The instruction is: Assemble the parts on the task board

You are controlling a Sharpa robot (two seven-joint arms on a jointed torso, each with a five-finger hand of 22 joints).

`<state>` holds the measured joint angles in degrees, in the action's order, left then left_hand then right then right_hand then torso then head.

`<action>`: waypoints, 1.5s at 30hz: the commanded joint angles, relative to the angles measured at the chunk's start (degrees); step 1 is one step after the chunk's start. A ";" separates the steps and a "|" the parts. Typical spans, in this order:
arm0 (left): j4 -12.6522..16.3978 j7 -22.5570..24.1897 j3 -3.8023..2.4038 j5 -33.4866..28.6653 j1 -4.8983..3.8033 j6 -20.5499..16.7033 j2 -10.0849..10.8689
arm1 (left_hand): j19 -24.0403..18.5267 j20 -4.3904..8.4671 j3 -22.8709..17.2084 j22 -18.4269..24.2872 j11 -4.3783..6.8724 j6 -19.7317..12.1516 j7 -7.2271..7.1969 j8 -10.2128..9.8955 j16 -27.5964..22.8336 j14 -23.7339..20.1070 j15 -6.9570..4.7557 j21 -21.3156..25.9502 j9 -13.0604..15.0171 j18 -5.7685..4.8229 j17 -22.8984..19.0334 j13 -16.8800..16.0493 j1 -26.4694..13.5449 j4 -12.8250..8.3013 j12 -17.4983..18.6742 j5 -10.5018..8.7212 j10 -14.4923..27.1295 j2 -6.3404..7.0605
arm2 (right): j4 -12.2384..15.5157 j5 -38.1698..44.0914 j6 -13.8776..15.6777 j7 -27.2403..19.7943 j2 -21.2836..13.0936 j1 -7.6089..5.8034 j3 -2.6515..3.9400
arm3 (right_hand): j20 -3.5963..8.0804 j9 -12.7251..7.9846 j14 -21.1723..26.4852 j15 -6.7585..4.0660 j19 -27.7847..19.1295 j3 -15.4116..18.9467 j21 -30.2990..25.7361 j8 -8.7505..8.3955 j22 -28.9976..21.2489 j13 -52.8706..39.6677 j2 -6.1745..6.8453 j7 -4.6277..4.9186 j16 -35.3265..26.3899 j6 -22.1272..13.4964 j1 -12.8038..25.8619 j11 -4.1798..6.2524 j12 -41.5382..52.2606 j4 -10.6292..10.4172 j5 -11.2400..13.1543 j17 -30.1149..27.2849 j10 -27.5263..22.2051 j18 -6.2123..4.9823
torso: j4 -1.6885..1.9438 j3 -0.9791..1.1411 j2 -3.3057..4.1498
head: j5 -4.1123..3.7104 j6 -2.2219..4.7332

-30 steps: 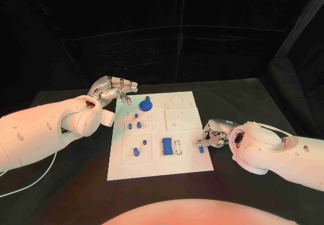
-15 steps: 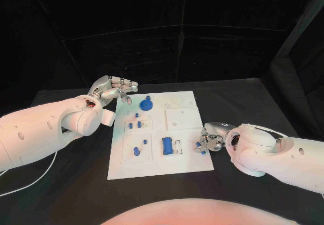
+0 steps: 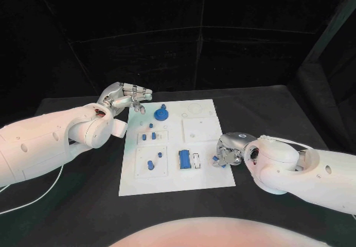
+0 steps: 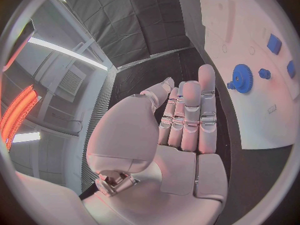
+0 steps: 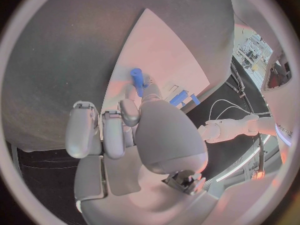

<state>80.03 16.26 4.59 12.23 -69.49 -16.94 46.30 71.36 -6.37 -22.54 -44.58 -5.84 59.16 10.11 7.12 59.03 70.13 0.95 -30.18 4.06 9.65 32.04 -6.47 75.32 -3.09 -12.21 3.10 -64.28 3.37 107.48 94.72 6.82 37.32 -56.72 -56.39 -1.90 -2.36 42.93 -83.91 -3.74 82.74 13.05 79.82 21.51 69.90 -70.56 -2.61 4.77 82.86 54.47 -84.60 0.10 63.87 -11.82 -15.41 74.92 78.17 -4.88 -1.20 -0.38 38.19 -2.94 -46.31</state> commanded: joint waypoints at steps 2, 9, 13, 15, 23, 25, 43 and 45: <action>0.06 0.08 -0.04 -0.17 -0.06 0.53 0.02 | -0.04 -0.18 0.33 0.05 0.02 -0.55 0.04 0.25 -0.13 -0.49 -0.01 0.20 -0.01 0.77 -0.05 -0.09 0.21 0.00 -0.31 -0.23 0.31 -0.34 | -0.24 -0.30 1.28 1.62 -0.36 0.68 -0.63 | 0.38 -23.10 -3.56 -0.41 0.22 -7.97 0.43 -0.86 0.15 -0.18 -3.35 0.00 0.24 0.01 -3.95 0.05 -0.29 5.77 0.65 2.00 -0.04 1.07 | -0.05 0.04 0.01 | 0.12 0.02; 0.08 -0.04 -0.04 -0.17 -0.06 0.54 0.02 | -0.04 -0.18 0.37 0.07 0.01 -0.60 0.06 0.26 -0.12 -0.50 0.00 0.22 -0.02 0.77 -0.06 -0.09 0.23 0.00 -0.33 -0.23 0.38 -0.34 | 1.00 -6.94 4.64 -0.02 -1.00 0.67 -0.61 | 0.17 -23.81 -3.58 -0.16 0.19 -14.71 0.42 -2.63 0.17 -0.20 -1.46 0.35 0.24 0.78 -2.18 -0.48 -0.60 6.17 0.12 2.21 0.04 1.05 | -0.01 -0.02 -0.01 | 0.17 -0.01; 0.10 -0.13 -0.04 -0.17 -0.06 0.52 0.06 | -0.04 -0.18 0.37 0.07 0.01 -0.60 0.06 0.26 -0.12 -0.50 0.00 0.22 -0.02 0.77 -0.06 -0.09 0.23 0.00 -0.33 -0.23 0.38 -0.34 | 1.22 -11.25 6.08 -0.92 -1.19 0.66 -0.61 | -0.08 -24.27 -3.60 -0.01 0.15 -24.01 0.44 -4.31 0.28 -0.36 2.24 0.53 0.18 1.29 1.69 -0.58 -0.73 6.82 -0.47 2.34 0.21 1.06 | -0.02 0.00 0.01 | 0.26 -0.04; 0.11 -0.18 -0.04 -0.17 -0.06 0.53 0.09 | -0.04 -0.18 0.37 0.07 0.01 -0.60 0.06 0.26 -0.12 -0.50 0.00 0.22 -0.02 0.77 -0.06 -0.09 0.23 0.00 -0.33 -0.23 0.38 -0.34 | 1.33 -12.74 7.04 -1.31 -1.26 0.66 -0.61 | -0.11 -24.33 -3.62 0.06 0.14 -26.34 0.44 -4.56 0.30 -0.44 2.69 0.51 0.18 1.45 2.69 -0.67 -0.67 6.93 -0.73 2.40 0.30 1.05 | -0.04 0.01 0.01 | 0.32 -0.10; 0.24 -0.46 -0.03 -0.17 -0.06 0.57 0.17 | -0.03 -0.18 0.36 0.09 0.01 -0.64 0.05 0.27 -0.13 -0.53 0.00 0.24 -0.02 0.77 -0.10 -0.09 0.31 -0.03 -0.36 -0.22 0.43 -0.38 | 2.12 -16.73 13.61 -3.31 -1.50 0.64 -0.59 | -0.17 -24.49 -3.66 0.19 0.06 -31.25 0.34 -5.26 0.15 -0.77 5.23 0.73 0.19 1.57 6.08 -0.73 -0.37 7.61 1.14 2.56 0.59 1.00 | 0.00 -0.11 -0.02 | 0.37 -0.11; 0.25 -0.50 -0.03 -0.17 -0.06 0.59 0.17 | -0.03 -0.18 0.36 0.09 0.01 -0.64 0.05 0.27 -0.13 -0.53 0.00 0.24 -0.02 0.77 -0.10 -0.09 0.31 -0.03 -0.36 -0.22 0.43 -0.38 | 2.30 -17.58 14.87 -3.70 -1.43 0.63 -0.59 | -0.16 -24.47 -3.67 0.22 0.05 -31.87 0.33 -5.30 0.14 -0.79 5.54 0.76 0.21 1.68 6.64 -0.69 -0.37 7.69 1.27 2.61 0.62 0.99 | 0.02 -0.07 -0.03 | 0.47 -0.13; 0.40 -0.71 -0.03 -0.17 -0.07 0.75 0.30 | -0.03 -0.18 0.36 0.09 0.01 -0.64 0.05 0.27 -0.13 -0.53 0.00 0.24 -0.02 0.77 -0.10 -0.09 0.31 -0.03 -0.36 -0.22 0.43 -0.38 | 1.45 -21.36 18.29 -3.66 1.84 0.62 -0.58 | -0.16 -24.35 -3.69 0.19 0.01 -33.60 0.24 -5.33 -0.01 -0.99 6.71 0.67 0.17 2.07 8.65 -0.66 -0.16 8.04 1.04 2.63 0.85 0.96 | -0.07 -0.04 -0.02 | 1.05 -0.24; 0.41 -0.72 -0.03 -0.17 -0.07 0.78 0.32 | -0.03 -0.18 0.36 0.09 0.01 -0.64 0.05 0.27 -0.13 -0.53 0.00 0.24 -0.02 0.77 -0.10 -0.09 0.31 -0.03 -0.36 -0.22 0.43 -0.38 | 1.43 -21.42 18.85 -3.67 2.04 0.62 -0.58 | -0.16 -24.31 -3.69 0.17 0.01 -33.68 0.22 -5.30 -0.04 -1.06 6.91 0.64 0.17 2.19 9.21 -0.64 -0.06 7.96 0.85 2.64 0.95 0.95 | -0.04 -0.04 0.00 | 1.04 -0.23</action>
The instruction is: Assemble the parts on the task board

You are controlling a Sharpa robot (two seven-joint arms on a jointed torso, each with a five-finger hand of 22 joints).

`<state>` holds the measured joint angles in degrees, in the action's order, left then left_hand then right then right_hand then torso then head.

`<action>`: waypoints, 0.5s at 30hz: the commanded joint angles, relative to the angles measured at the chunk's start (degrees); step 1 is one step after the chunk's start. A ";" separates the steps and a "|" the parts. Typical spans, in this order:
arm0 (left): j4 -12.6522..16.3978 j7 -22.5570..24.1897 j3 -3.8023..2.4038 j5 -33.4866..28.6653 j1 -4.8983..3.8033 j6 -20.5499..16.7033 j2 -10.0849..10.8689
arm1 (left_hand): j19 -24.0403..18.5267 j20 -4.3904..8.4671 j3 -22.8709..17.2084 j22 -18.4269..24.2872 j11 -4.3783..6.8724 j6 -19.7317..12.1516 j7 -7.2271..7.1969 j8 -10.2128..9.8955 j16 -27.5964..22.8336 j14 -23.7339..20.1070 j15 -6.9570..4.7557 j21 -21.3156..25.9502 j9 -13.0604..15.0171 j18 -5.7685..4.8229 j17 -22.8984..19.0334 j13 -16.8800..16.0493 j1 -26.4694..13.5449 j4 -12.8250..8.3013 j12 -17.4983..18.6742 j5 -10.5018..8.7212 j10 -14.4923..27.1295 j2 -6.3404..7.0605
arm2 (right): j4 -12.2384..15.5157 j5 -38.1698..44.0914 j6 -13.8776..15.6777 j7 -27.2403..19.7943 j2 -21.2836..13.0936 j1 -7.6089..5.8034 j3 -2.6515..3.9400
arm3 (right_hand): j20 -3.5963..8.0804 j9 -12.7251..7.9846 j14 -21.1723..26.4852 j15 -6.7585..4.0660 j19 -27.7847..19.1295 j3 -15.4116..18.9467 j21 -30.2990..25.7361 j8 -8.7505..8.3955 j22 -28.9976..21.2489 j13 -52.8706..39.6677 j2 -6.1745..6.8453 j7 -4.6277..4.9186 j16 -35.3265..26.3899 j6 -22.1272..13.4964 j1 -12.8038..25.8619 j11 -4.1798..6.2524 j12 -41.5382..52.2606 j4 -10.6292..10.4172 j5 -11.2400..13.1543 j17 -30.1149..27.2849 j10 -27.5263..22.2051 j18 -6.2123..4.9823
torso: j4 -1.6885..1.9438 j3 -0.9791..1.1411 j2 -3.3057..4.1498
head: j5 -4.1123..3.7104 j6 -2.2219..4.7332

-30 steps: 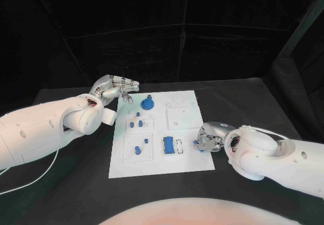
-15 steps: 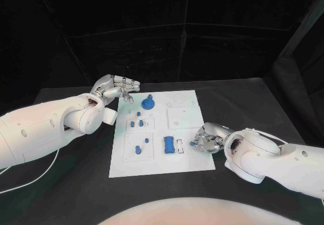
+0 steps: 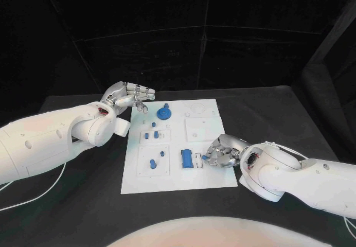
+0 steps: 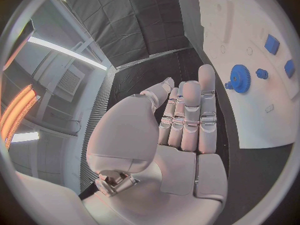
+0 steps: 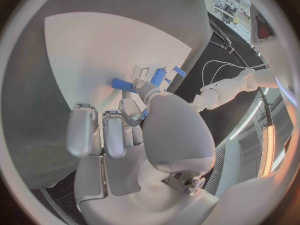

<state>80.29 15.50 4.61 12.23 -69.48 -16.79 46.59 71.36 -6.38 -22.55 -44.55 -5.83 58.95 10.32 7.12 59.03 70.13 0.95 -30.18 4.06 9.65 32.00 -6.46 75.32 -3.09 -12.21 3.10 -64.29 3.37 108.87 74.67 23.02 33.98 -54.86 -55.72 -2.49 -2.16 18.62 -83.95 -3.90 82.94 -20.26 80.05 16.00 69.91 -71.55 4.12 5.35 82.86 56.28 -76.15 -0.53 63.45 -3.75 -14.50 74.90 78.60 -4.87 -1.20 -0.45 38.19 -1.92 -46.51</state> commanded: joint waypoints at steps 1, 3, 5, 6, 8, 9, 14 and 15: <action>0.17 0.03 -0.05 -0.17 -0.08 0.64 0.03 | -0.03 -0.18 0.36 0.06 0.01 -0.43 -0.15 0.27 -0.13 -0.52 0.00 0.24 -0.02 0.77 -0.06 -0.10 0.31 -0.03 -0.36 -0.22 0.43 -0.38 | 0.03 -1.39 2.78 -0.31 0.26 -0.05 0.01 | -0.35 0.04 -3.66 0.31 -0.18 -0.39 0.00 0.23 -0.05 -0.10 0.33 0.02 0.18 0.46 1.26 0.01 0.41 -0.20 -0.41 2.66 0.60 0.95 | -0.03 0.01 0.01 | 0.02 -0.02; 0.17 0.02 -0.05 -0.17 -0.08 0.66 0.04 | -0.03 -0.18 0.36 0.06 0.01 -0.43 -0.15 0.27 -0.13 -0.52 0.00 0.24 -0.02 0.77 -0.06 -0.10 0.31 -0.03 -0.36 -0.22 0.43 -0.38 | -0.02 -1.41 2.84 -0.19 0.41 -0.05 0.01 | -0.33 0.08 -3.67 0.31 -0.18 -0.32 -0.01 0.24 -0.06 -0.08 0.49 0.00 0.18 0.53 1.95 0.03 0.38 -0.39 -0.82 2.67 0.65 0.94 | -0.04 0.02 0.00 | 0.02 -0.04; 0.17 0.01 -0.05 -0.17 -0.08 0.68 0.05 | -0.03 -0.18 0.36 0.06 0.01 -0.43 -0.15 0.27 -0.13 -0.52 0.00 0.24 -0.02 0.77 -0.06 -0.10 0.31 -0.03 -0.36 -0.22 0.43 -0.38 | -0.12 -1.43 2.72 0.04 0.63 -0.05 0.01 | -0.32 0.12 -3.67 0.30 -0.18 -0.10 -0.04 0.24 -0.11 -0.07 0.71 -0.02 0.17 0.60 2.72 0.03 0.35 -0.64 -0.96 2.68 0.70 0.94 | -0.08 0.03 -0.01 | 0.10 -0.03; 0.17 0.00 -0.05 -0.17 -0.08 0.69 0.04 | -0.03 -0.18 0.38 0.07 0.00 -0.45 -0.14 0.28 -0.13 -0.53 0.00 0.25 -0.03 0.77 -0.07 -0.10 0.34 -0.04 -0.39 -0.22 0.47 -0.39 | -0.16 -1.43 2.66 0.16 0.75 -0.05 0.01 | -0.32 0.15 -3.68 0.30 -0.18 0.01 -0.04 0.27 -0.11 -0.09 0.78 -0.05 0.18 0.68 3.09 0.05 0.37 -0.78 -0.98 2.69 0.74 0.93 | -0.10 0.04 -0.02 | 0.13 -0.04; 0.17 -0.01 -0.05 -0.17 -0.08 0.73 0.03 | -0.02 -0.18 0.40 0.08 -0.01 -0.49 -0.13 0.29 -0.12 -0.55 0.01 0.27 -0.03 0.77 -0.09 -0.10 0.38 -0.06 -0.41 -0.23 0.52 -0.39 | -0.23 -1.44 2.60 0.40 0.96 -0.05 0.01 | -0.29 0.24 -3.69 0.25 -0.12 0.31 0.01 0.40 0.01 -0.15 0.90 -0.17 0.20 0.98 3.89 0.13 0.45 -1.10 -1.04 2.74 0.86 0.95 | -0.07 0.04 -0.01 | 0.08 -0.07; 0.17 -0.02 -0.05 -0.17 -0.08 0.75 0.02 | -0.02 -0.18 0.40 0.08 -0.01 -0.49 -0.13 0.29 -0.12 -0.55 0.01 0.27 -0.03 0.77 -0.09 -0.10 0.38 -0.06 -0.41 -0.23 0.52 -0.39 | -0.27 -1.45 2.62 0.53 1.05 -0.05 0.01 | -0.27 0.29 -3.70 0.21 -0.09 0.52 0.05 0.47 0.08 -0.21 0.94 -0.24 0.21 1.14 4.40 0.18 0.52 -1.35 -1.14 2.78 0.94 0.97 | -0.06 0.04 -0.02 | 0.05 -0.08; 0.15 -0.07 -0.05 -0.17 -0.08 0.80 0.02 | -0.02 -0.18 0.40 0.08 -0.01 -0.49 -0.13 0.29 -0.12 -0.55 0.01 0.27 -0.03 0.77 -0.09 -0.10 0.38 -0.06 -0.41 -0.23 0.52 -0.39 | -0.43 -1.44 2.87 1.03 1.40 -0.05 0.01 | -0.05 0.66 -3.79 -0.07 0.14 2.67 0.26 1.04 0.50 -0.47 1.41 -0.78 0.42 2.43 7.63 0.57 0.89 -3.16 -3.39 3.17 1.42 1.04 | -0.06 0.06 -0.02 | 0.04 -0.09; 0.14 -0.08 -0.05 -0.17 -0.08 0.80 0.02 | -0.02 -0.18 0.40 0.08 -0.01 -0.49 -0.13 0.29 -0.12 -0.55 0.01 0.27 -0.03 0.77 -0.09 -0.10 0.38 -0.06 -0.41 -0.23 0.52 -0.39 | -0.46 -1.42 2.79 1.08 1.47 -0.05 0.01 | 0.00 0.70 -3.80 -0.12 0.16 2.94 0.27 1.10 0.53 -0.51 1.45 -0.85 0.44 2.57 7.87 0.63 0.93 -3.30 -3.80 3.21 1.46 1.04 | -0.06 0.06 -0.02 | 0.03 -0.10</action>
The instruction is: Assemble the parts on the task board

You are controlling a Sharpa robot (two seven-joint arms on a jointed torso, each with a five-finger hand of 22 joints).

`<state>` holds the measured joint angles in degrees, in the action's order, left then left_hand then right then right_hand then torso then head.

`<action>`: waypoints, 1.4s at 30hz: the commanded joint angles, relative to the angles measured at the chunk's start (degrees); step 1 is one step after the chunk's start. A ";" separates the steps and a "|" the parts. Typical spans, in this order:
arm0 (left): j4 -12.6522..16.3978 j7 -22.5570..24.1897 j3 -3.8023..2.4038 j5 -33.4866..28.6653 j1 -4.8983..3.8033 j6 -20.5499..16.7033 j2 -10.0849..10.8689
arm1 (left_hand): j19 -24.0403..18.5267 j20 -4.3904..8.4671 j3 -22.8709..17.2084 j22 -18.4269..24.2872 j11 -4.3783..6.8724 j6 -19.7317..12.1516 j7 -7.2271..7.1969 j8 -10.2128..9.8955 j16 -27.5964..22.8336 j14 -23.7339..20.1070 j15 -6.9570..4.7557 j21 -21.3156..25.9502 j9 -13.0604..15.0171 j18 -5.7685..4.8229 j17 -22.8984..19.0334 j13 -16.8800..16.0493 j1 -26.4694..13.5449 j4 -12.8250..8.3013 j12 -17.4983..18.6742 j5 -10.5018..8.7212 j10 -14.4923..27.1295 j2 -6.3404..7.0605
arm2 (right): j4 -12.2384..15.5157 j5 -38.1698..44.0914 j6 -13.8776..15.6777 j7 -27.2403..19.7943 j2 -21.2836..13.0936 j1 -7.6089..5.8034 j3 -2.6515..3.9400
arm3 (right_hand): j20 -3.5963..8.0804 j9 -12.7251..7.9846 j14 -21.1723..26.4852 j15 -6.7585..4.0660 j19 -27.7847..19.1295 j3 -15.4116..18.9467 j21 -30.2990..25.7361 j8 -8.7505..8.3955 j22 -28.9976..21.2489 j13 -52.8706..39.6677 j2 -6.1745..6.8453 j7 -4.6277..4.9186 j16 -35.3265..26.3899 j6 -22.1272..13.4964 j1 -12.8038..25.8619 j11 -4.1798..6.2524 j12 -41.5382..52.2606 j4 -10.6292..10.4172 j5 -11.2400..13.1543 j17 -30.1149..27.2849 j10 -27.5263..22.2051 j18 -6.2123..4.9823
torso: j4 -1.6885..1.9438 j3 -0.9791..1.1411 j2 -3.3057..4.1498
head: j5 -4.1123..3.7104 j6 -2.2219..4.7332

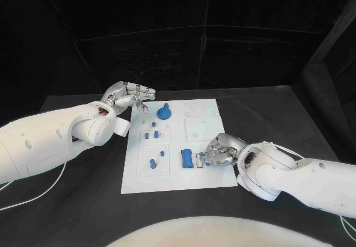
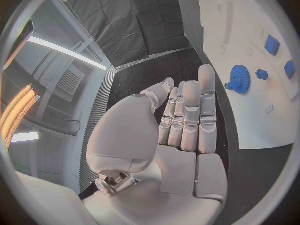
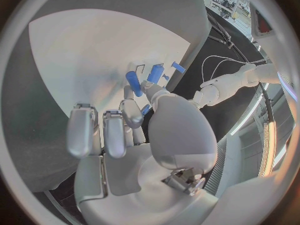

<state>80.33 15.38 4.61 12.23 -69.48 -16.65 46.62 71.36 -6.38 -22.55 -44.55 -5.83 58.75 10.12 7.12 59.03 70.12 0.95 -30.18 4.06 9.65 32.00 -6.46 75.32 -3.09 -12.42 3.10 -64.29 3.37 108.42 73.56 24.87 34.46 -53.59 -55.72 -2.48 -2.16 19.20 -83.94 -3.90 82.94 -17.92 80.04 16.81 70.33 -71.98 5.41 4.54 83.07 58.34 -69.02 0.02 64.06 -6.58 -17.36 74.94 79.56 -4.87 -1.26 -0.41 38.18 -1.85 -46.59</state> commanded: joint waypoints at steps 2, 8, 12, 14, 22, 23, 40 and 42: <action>0.07 0.01 -0.05 -0.17 -0.08 0.68 -0.05 | -0.02 -0.18 0.40 0.09 -0.01 -0.28 0.07 0.29 -0.12 -0.54 0.01 0.27 -0.03 0.77 -0.09 -0.10 0.38 -0.06 -0.20 -0.23 0.52 -0.39 | -0.15 -0.23 0.18 0.99 0.46 -0.05 0.01 | 0.23 0.39 -3.87 -0.40 0.30 2.05 0.40 0.71 0.37 -0.33 0.18 -0.44 0.38 1.34 1.83 0.38 0.63 -1.18 -2.78 3.45 0.80 1.09 | 0.02 0.01 -0.03 | -0.06 -0.08; 0.08 -0.11 -0.05 -0.17 -0.08 0.93 -0.17 | -0.02 -0.18 0.40 0.09 -0.01 -0.28 0.07 0.29 -0.12 -0.54 0.01 0.27 -0.03 0.77 -0.09 -0.10 0.38 -0.06 -0.20 -0.23 0.52 -0.39 | -0.70 0.89 -2.41 2.82 0.97 -0.05 0.01 | 0.67 1.14 -3.99 -0.94 0.58 3.85 0.70 1.85 0.99 -0.48 -0.38 -1.33 0.73 3.12 2.20 1.10 0.74 -1.67 -3.60 4.08 1.17 1.20 | 0.17 -0.02 -0.02 | 0.11 -0.13; 0.03 -0.10 -0.05 -0.17 -0.08 0.93 -0.20 | -0.01 -0.19 0.47 0.11 -0.04 -0.35 0.10 0.30 -0.17 -0.60 0.02 0.29 -0.04 0.76 -0.21 -0.09 0.38 -0.06 -0.23 -0.23 0.61 -0.36 | -1.06 1.26 -2.84 3.32 1.40 -0.05 0.02 | 0.88 1.40 -4.02 -1.16 0.64 4.09 0.75 2.12 1.11 -0.53 -0.67 -1.60 0.80 3.34 1.58 1.34 0.77 -1.35 -3.97 4.22 1.28 1.22 | 0.03 -0.03 0.00 | 0.28 -0.20; 0.04 -0.09 -0.05 -0.17 -0.08 0.97 -0.23 | -0.01 -0.19 0.47 0.11 -0.04 -0.35 0.10 0.30 -0.17 -0.60 0.02 0.29 -0.04 0.76 -0.21 -0.09 0.38 -0.06 -0.23 -0.23 0.61 -0.36 | -1.23 1.34 -2.86 3.43 1.70 -0.05 0.02 | 0.95 1.48 -4.01 -1.22 0.64 4.18 0.74 2.17 1.10 -0.51 -0.73 -1.65 0.79 3.32 1.32 1.41 0.71 -1.19 -4.06 4.21 1.28 1.22 | 0.01 -0.05 0.03 | 0.30 -0.18; 0.04 -0.13 -0.05 -0.17 -0.09 1.10 -0.31 | -0.01 -0.19 0.47 0.11 -0.04 -0.35 0.10 0.30 -0.17 -0.60 0.02 0.29 -0.04 0.76 -0.21 -0.09 0.38 -0.06 -0.23 -0.23 0.61 -0.36 | -2.03 1.78 -2.25 3.70 2.69 -0.05 0.02 | 1.04 1.59 -4.01 -1.29 0.66 4.27 0.75 2.22 1.13 -0.55 -0.89 -1.70 0.79 3.25 0.94 1.47 0.72 -0.98 -4.26 4.23 1.31 1.23 | 0.05 -0.03 -0.05 | 0.38 -0.14; 0.03 -0.15 -0.05 -0.17 -0.09 1.11 -0.30 | -0.01 -0.19 0.47 0.11 -0.04 -0.35 0.10 0.30 -0.17 -0.60 0.02 0.29 -0.04 0.76 -0.21 -0.09 0.38 -0.06 -0.23 -0.23 0.61 -0.36 | -2.12 1.84 -2.15 3.67 2.82 -0.05 0.02 | 1.04 1.60 -4.01 -1.30 0.66 4.27 0.75 2.22 1.14 -0.55 -0.91 -1.70 0.80 3.25 0.92 1.47 0.72 -0.97 -4.28 4.24 1.32 1.23 | 0.04 -0.02 -0.01 | 0.45 -0.15; -0.03 -0.43 -0.05 -0.17 -0.09 1.39 -0.32 | -0.01 -0.19 0.54 0.13 -0.06 -0.41 0.13 0.30 -0.21 -0.65 0.04 0.31 -0.05 0.75 -0.31 -0.09 0.36 -0.05 -0.25 -0.23 0.67 -0.32 | -2.58 1.96 -1.15 3.41 3.62 -0.05 0.02 | 1.21 2.11 -4.08 -1.42 0.78 5.18 0.86 2.69 1.39 -0.83 -1.72 -1.84 0.98 3.59 1.57 1.59 1.01 -1.73 -4.64 4.59 1.67 1.29 | -0.02 -0.02 -0.01 | 0.54 -0.08; -0.02 -0.45 -0.05 -0.17 -0.09 1.42 -0.32 | -0.02 -0.19 0.54 0.13 -0.07 -0.42 0.13 0.30 -0.22 -0.66 0.04 0.32 -0.05 0.75 -0.33 -0.09 0.36 -0.05 -0.25 -0.23 0.68 -0.32 | -2.59 1.96 -1.23 3.40 3.69 -0.05 0.02 | 1.24 2.23 -4.10 -1.44 0.83 5.55 0.91 2.77 1.49 -0.92 -1.87 -1.87 1.04 3.63 1.93 1.61 1.12 -2.09 -4.54 4.70 1.78 1.31 | -0.01 -0.02 -0.01 | 0.55 -0.14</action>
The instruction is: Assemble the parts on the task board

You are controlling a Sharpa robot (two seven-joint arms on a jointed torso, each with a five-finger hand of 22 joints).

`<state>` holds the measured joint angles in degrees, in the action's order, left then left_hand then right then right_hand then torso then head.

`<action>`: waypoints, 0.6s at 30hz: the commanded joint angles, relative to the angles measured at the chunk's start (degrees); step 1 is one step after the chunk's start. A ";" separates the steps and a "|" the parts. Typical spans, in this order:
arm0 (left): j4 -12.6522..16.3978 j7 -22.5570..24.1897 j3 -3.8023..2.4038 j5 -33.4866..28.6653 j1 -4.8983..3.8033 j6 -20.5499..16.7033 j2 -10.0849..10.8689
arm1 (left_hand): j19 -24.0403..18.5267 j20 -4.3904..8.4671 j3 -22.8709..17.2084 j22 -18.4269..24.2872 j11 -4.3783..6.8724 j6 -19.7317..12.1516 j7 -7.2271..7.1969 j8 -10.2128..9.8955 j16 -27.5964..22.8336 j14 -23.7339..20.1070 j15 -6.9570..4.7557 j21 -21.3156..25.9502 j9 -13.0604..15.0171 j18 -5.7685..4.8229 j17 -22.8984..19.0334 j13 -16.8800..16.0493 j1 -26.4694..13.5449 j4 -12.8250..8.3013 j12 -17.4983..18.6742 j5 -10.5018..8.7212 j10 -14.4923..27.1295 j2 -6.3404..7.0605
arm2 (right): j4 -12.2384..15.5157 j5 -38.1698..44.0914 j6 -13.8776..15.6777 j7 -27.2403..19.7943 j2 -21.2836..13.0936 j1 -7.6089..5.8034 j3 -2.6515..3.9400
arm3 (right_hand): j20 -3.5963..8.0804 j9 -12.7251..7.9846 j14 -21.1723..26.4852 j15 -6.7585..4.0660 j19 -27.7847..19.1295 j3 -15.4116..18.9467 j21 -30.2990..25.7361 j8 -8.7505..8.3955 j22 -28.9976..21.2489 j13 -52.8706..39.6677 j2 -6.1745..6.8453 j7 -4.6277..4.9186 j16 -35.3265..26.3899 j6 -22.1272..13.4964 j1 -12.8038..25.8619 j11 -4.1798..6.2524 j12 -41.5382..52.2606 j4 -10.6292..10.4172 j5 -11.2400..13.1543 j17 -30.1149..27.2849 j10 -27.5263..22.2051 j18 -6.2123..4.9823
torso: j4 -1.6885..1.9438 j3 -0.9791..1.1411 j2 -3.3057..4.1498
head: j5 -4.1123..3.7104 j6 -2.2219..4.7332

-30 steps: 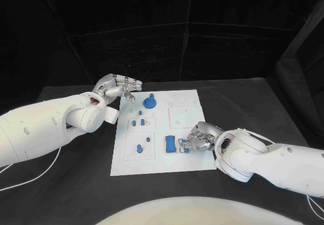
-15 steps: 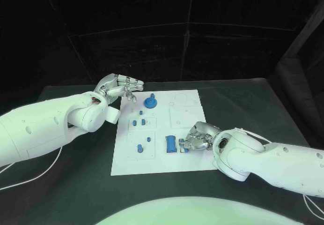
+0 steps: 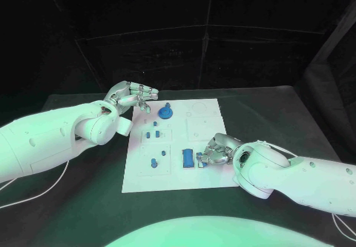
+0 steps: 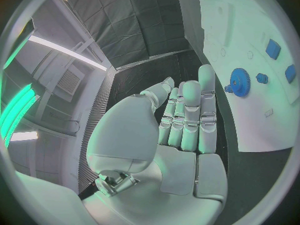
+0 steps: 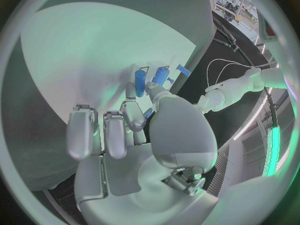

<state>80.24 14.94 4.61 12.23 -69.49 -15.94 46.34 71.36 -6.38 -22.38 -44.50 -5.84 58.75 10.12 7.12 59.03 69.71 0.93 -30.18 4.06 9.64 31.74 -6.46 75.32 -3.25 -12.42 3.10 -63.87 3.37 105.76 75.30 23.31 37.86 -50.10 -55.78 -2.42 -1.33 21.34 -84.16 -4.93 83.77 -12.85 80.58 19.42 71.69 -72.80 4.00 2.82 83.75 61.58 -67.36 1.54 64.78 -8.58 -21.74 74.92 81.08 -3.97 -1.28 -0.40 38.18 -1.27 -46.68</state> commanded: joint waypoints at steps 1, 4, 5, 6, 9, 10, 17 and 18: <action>0.07 -0.01 -0.05 -0.17 -0.08 0.72 -0.04 | -0.02 -0.20 0.42 0.10 -0.09 -0.47 0.15 0.30 -0.27 -0.30 0.08 0.34 -0.06 0.76 -0.16 -0.09 0.34 0.14 -0.28 -0.23 0.33 -0.31 | 0.07 0.22 0.29 0.00 0.22 0.00 -0.04 | 0.42 0.14 -3.88 -0.42 0.01 0.63 0.39 0.20 0.16 -0.13 -0.53 -0.17 0.39 0.42 0.44 0.10 0.44 -0.25 -0.12 4.77 0.30 0.42 | 0.02 -0.03 0.00 | -0.01 -0.07; 0.09 -0.05 -0.05 -0.17 -0.08 0.76 -0.01 | -0.02 -0.20 0.43 0.10 -0.09 -0.47 0.15 0.30 -0.27 -0.30 0.08 0.34 -0.06 0.76 -0.16 -0.09 0.34 0.14 -0.28 -0.23 0.33 -0.31 | 0.09 0.22 0.17 -0.02 0.28 0.00 -0.04 | 0.45 0.38 -3.93 -0.47 0.11 1.42 0.50 0.41 0.38 -0.35 -0.81 -0.26 0.53 0.63 1.20 0.17 0.69 -1.05 0.01 5.01 0.53 0.47 | -0.01 -0.01 0.02 | -0.01 -0.05; 0.09 -0.06 -0.05 -0.17 -0.08 0.76 0.00 | -0.02 -0.20 0.43 0.10 -0.09 -0.47 0.15 0.30 -0.27 -0.30 0.08 0.34 -0.06 0.76 -0.16 -0.09 0.34 0.14 -0.28 -0.23 0.33 -0.31 | 0.09 0.22 0.14 -0.04 0.29 0.00 -0.04 | 0.46 0.46 -3.94 -0.49 0.15 1.73 0.54 0.48 0.47 -0.43 -0.91 -0.29 0.57 0.71 1.51 0.19 0.79 -1.37 0.03 5.09 0.61 0.48 | -0.03 -0.01 0.01 | -0.02 -0.06; 0.09 -0.07 -0.05 -0.17 -0.08 0.77 0.01 | -0.02 -0.20 0.43 0.10 -0.09 -0.47 0.15 0.30 -0.27 -0.30 0.08 0.34 -0.06 0.76 -0.16 -0.09 0.34 0.14 -0.28 -0.23 0.33 -0.31 | 0.09 0.22 0.12 -0.06 0.31 0.00 -0.04 | 0.48 0.53 -3.96 -0.50 0.17 2.11 0.56 0.54 0.52 -0.54 -0.98 -0.32 0.60 0.78 1.86 0.21 0.92 -1.74 -0.05 5.16 0.71 0.49 | -0.05 -0.02 0.00 | -0.02 -0.07; 0.11 -0.09 -0.05 -0.17 -0.08 0.81 0.03 | -0.02 -0.20 0.43 0.10 -0.09 -0.47 0.15 0.30 -0.27 -0.30 0.08 0.34 -0.06 0.76 -0.16 -0.09 0.34 0.14 -0.28 -0.23 0.33 -0.31 | 0.09 0.22 0.04 -0.10 0.33 0.00 -0.03 | 0.54 0.79 -4.01 -0.57 0.32 3.62 0.73 0.75 0.85 -0.99 -1.35 -0.45 0.76 1.10 3.25 0.32 1.47 -3.28 -1.58 5.44 1.08 0.56 | -0.03 -0.03 -0.02 | -0.01 -0.11; 0.11 -0.10 -0.05 -0.17 -0.08 0.82 0.03 | -0.02 -0.20 0.43 0.10 -0.09 -0.47 0.15 0.30 -0.27 -0.30 0.08 0.34 -0.06 0.76 -0.16 -0.09 0.34 0.14 -0.28 -0.23 0.33 -0.31 | 0.09 0.22 0.01 -0.11 0.34 0.00 -0.03 | 0.56 0.84 -4.01 -0.60 0.34 3.89 0.75 0.80 0.90 -1.11 -1.46 -0.48 0.79 1.17 3.36 0.35 1.62 -3.50 -1.74 5.49 1.17 0.56 | -0.01 -0.03 -0.01 | -0.04 -0.10; 0.17 -0.17 -0.05 -0.17 -0.09 0.83 0.10 | -0.02 -0.20 0.43 0.10 -0.09 -0.47 0.15 0.30 -0.27 -0.30 0.08 0.34 -0.06 0.76 -0.16 -0.09 0.34 0.14 -0.28 -0.23 0.33 -0.31 | 0.01 0.22 -0.21 -0.10 0.27 0.00 -0.03 | 0.67 1.12 -4.05 -0.72 0.44 5.54 0.81 0.96 1.06 -1.38 -1.57 -0.63 0.90 1.36 3.54 0.46 1.84 -4.37 -1.03 5.72 1.40 0.59 | 0.00 -0.01 0.00 | -0.05 -0.13; 0.18 -0.18 -0.05 -0.17 -0.09 0.83 0.12 | -0.02 -0.20 0.43 0.10 -0.09 -0.47 0.15 0.30 -0.27 -0.30 0.08 0.34 -0.06 0.76 -0.16 -0.09 0.34 0.14 -0.28 -0.23 0.33 -0.31 | 0.01 0.22 -0.23 -0.09 0.26 0.00 -0.03 | 0.68 1.16 -4.04 -0.72 0.43 5.86 0.79 0.96 1.03 -1.38 -1.49 -0.63 0.89 1.34 3.48 0.47 1.79 -4.43 -0.73 5.71 1.39 0.58 | 0.00 -0.02 -0.01 | -0.05 -0.13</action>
<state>80.30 14.71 4.61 12.23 -69.50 -15.70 46.44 71.36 -6.38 -22.21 -44.46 -5.84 58.55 10.32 7.12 59.03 69.71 0.94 -30.18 4.06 9.64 31.63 -6.45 75.32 -3.08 -12.42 3.10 -63.87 3.37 105.65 75.34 23.26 38.02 -49.88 -55.72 -2.47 -1.13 22.43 -83.93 -5.16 83.97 -7.16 81.20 20.13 72.71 -74.14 2.32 2.26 84.36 62.65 -64.13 2.15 66.55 -13.01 -22.66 74.91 82.10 -3.98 -1.29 -0.42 38.19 -1.33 -46.78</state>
